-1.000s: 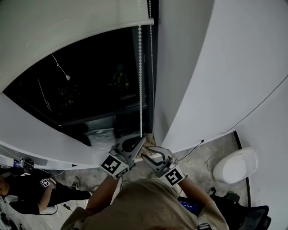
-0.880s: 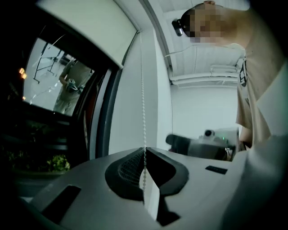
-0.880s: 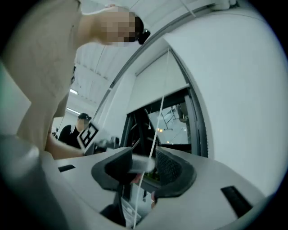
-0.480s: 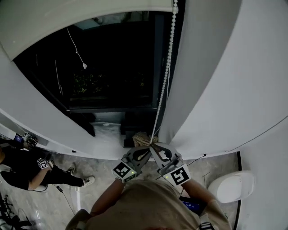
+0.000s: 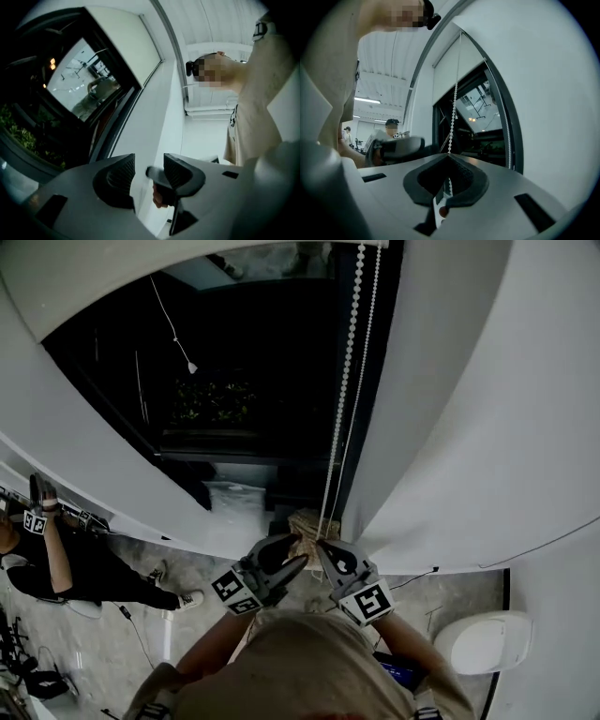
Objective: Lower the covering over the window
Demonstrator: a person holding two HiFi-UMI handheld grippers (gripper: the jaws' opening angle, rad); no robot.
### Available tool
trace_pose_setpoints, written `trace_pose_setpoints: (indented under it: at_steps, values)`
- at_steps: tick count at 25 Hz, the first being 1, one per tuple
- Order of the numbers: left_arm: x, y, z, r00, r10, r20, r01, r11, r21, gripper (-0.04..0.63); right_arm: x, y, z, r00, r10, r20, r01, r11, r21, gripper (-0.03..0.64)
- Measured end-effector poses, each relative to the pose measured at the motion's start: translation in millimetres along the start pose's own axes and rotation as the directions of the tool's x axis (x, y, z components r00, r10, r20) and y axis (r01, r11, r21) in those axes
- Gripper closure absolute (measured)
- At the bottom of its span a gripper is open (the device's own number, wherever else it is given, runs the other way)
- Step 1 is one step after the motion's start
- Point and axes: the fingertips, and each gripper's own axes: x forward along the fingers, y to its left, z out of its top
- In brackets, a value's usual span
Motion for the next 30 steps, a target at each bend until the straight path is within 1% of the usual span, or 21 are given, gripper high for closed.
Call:
trace_pose_setpoints:
  at_steps: [1,2,3,4,5,6,7,8,9,10,11,12,14,15,16,19,22,24,26,27,30]
  values:
    - [5.4,-2.5,16.7,1.0,-0.001,0.027,0.0,0.999,0.035,0.413,2.4,6.1,-13.7,0.998,0.029,-0.048,-0.029,1.0,0.004,0.611]
    - [12.2,-6.9,29.0,0.999,-0.005,0.032,0.003,0.997,0.08,0.411,5.1,18.6,-38.9,0.988,0.073,-0.135,-0.072,0.997,0.01,0.612]
    - [20.3,-11.5,35.4,1.0,-0.005,0.013,0.003,0.991,0.13,0.411,5.8,35.6,-73.0,0.963,0.122,-0.24,-0.12,0.993,0.022,0.612]
    - [29.8,-15.4,38.2,1.0,0.003,-0.019,0.001,0.984,0.18,0.411,2.6,52.9,-105.6,0.934,0.162,-0.32,-0.156,0.987,0.043,0.612]
    - [40.0,-18.1,40.0,0.999,0.016,-0.05,-0.004,0.975,0.222,0.412,-3.6,65.9,-125.4,0.919,0.183,-0.348,-0.169,0.983,0.071,0.612]
    - [49.5,-18.3,42.1,0.997,0.03,-0.074,-0.01,0.967,0.256,0.413,-8.8,71.3,-127.7,0.927,0.183,-0.328,-0.159,0.982,0.099,0.612]
    - [57.2,-15.4,44.4,0.995,0.04,-0.091,-0.013,0.959,0.282,0.443,-10.0,68.5,-116.2,0.946,0.164,-0.279,-0.136,0.984,0.115,0.612]
    - [62.7,-9.5,46.1,0.994,0.044,-0.102,-0.011,0.955,0.298,0.452,-7.3,60.1,-98.2,0.966,0.135,-0.22,-0.112,0.987,0.116,0.612]
    - [66.4,-2.3,46.3,0.993,0.043,-0.11,-0.008,0.953,0.302,0.545,-3.0,49.9,-80.5,0.981,0.104,-0.164,-0.088,0.99,0.106,0.611]
    - [68.9,4.8,44.4,0.992,0.039,-0.119,-0.002,0.955,0.297,0.58,0.4,40.1,-66.1,0.991,0.072,-0.112,-0.062,0.994,0.086,0.611]
    - [70.8,10.9,40.6,0.991,0.034,-0.129,0.005,0.957,0.291,0.58,1.5,31.3,-54.4,0.997,0.034,-0.063,-0.03,0.998,0.058,0.611]
    - [72.2,16.4,36.3,0.99,0.034,-0.137,0.007,0.958,0.287,0.58,0.2,23.2,-41.6,1.0,-0.011,-0.007,0.011,1.0,0.024,0.611]
    - [72.8,28.0,30.8,0.989,0.053,-0.138,-0.013,0.96,0.281,0.58,-7.5,9.7,-9.0,0.988,-0.099,0.115,0.102,0.994,-0.028,0.611]
    - [71.7,35.0,30.1,0.988,0.072,-0.134,-0.031,0.958,0.285,0.58,-11.8,5.2,4.5,0.979,-0.128,0.156,0.136,0.99,-0.041,0.611]
    - [70.2,42.9,30.3,0.987,0.094,-0.13,-0.052,0.953,0.297,0.58,-14.5,2.0,12.9,0.973,-0.145,0.178,0.157,0.986,-0.051,0.611]
    - [68.9,68.0,30.5,0.981,0.14,-0.137,-0.085,0.935,0.344,0.577,-11.0,-4.9,11.7,0.972,-0.165,0.166,0.181,0.979,-0.089,0.611]
    - [79.7,84.3,29.4,0.977,0.143,-0.159,-0.075,0.925,0.371,0.57,-4.3,-8.7,7.8,0.972,-0.177,0.153,0.192,0.977,-0.095,0.611]
    - [91.9,94.0,25.6,0.972,0.145,-0.185,-0.057,0.91,0.412,0.53,-1.9,-6.9,10.2,0.971,-0.18,0.159,0.196,0.976,-0.095,0.611]
    - [107.2,107.1,22.5,0.967,0.152,-0.206,-0.042,0.888,0.458,0.496,0.3,-6.2,5.8,0.974,-0.181,0.14,0.196,0.975,-0.106,0.611]
    - [115.8,112.9,22.9,0.967,0.148,-0.209,-0.033,0.881,0.471,0.474,1.4,-7.4,1.5,0.975,-0.184,0.125,0.198,0.974,-0.114,0.611]
    - [139.2,119.5,31.7,0.972,0.112,-0.207,-0.001,0.88,0.475,0.42,6.2,-13.0,-6.2,0.971,-0.214,0.108,0.225,0.968,-0.112,0.611]
